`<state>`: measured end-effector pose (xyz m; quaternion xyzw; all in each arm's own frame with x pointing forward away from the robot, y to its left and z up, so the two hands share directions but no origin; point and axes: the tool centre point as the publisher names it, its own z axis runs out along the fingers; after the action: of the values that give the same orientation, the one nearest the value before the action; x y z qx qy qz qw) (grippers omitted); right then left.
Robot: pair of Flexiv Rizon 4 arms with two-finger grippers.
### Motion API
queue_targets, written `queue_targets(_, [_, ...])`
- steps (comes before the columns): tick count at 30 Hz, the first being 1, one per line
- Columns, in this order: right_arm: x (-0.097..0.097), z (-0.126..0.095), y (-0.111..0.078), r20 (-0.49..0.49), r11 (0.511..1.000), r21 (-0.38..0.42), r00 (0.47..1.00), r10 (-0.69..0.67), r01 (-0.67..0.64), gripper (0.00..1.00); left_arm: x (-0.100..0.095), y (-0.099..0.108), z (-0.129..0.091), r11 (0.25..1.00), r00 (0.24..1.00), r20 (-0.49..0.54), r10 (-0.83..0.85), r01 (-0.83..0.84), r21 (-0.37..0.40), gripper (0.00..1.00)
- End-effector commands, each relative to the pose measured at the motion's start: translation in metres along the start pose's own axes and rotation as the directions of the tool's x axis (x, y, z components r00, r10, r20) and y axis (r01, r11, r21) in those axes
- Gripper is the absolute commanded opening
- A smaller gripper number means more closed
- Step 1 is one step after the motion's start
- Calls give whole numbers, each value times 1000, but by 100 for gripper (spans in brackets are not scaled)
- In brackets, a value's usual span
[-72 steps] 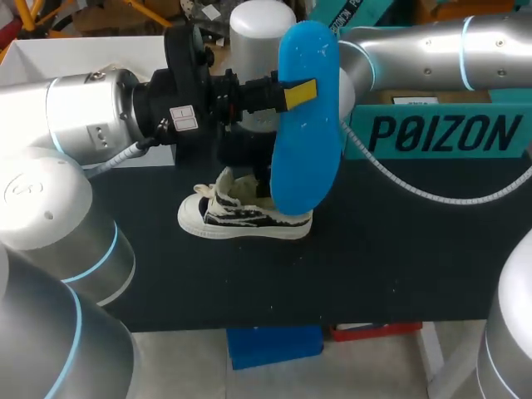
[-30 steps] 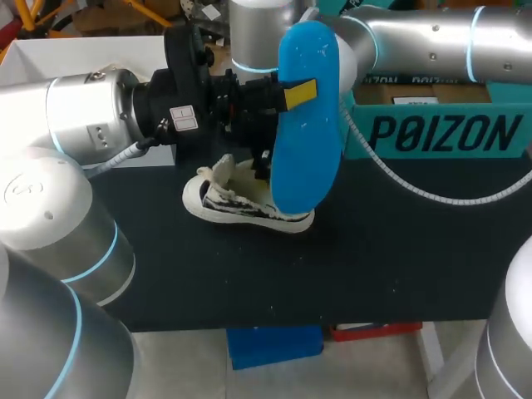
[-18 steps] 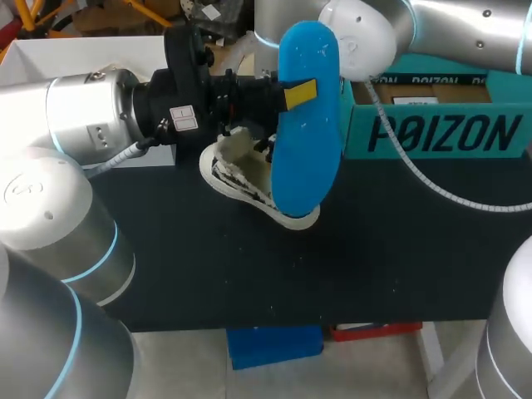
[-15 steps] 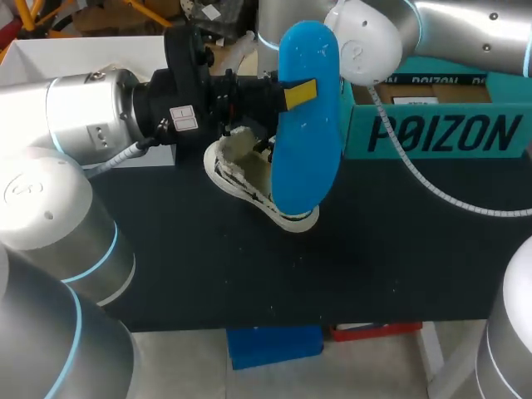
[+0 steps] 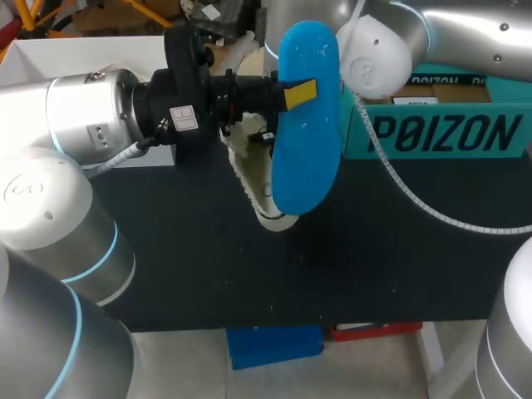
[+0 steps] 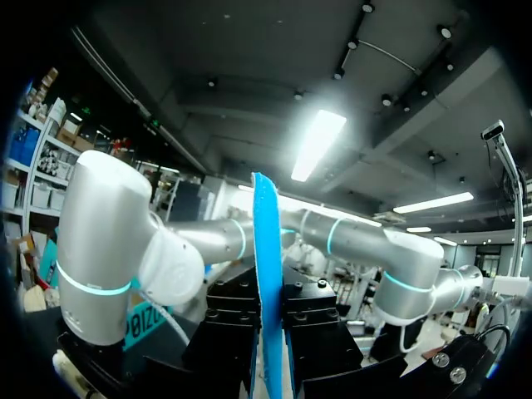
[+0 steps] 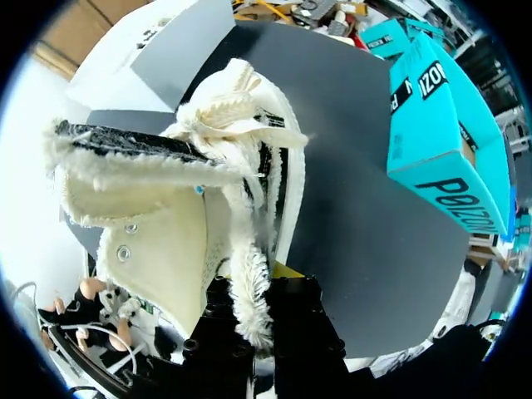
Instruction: Take the shoe out of the shoebox, open the shoe tongue, remove and reinsert the insole, then place the shoe into the shoebox
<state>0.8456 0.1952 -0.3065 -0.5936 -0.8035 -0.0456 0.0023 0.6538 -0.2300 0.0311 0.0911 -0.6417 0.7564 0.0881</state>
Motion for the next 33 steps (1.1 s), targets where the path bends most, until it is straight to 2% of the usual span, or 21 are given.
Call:
queue_targets(1, [4, 2, 1, 22, 969, -44, 969, 245, -244, 0, 2, 1, 0, 1000, 1000, 3, 1, -1, 0, 0])
queue_targets(11, [1, 24, 12, 40, 968, -31, 967, 252, -251, 0, 2, 1, 0, 1000, 1000, 3, 1, -1, 0, 0])
queue_targets(18, [-2, 50, 16, 72, 965, -6, 962, 262, -262, 0, 2, 1, 0, 1000, 1000, 3, 1, -1, 0, 0])
queue_targets(22, [-3, 62, 17, 66, 957, -3, 954, 291, -291, 0, 2, 1, 0, 1000, 1000, 3, 1, -1, 0, 0])
queue_targets(27, [-13, 74, 14, 7, 931, -22, 931, 365, -365, 0, 2, 1, 0, 1000, 1000, 3, 1, -1, 0, 0])
queue_targets(33, [-16, 84, 15, 6, 929, -26, 929, 370, -369, 0, 2, 1, 0, 1000, 1000, 3, 1, -1, 0, 0])
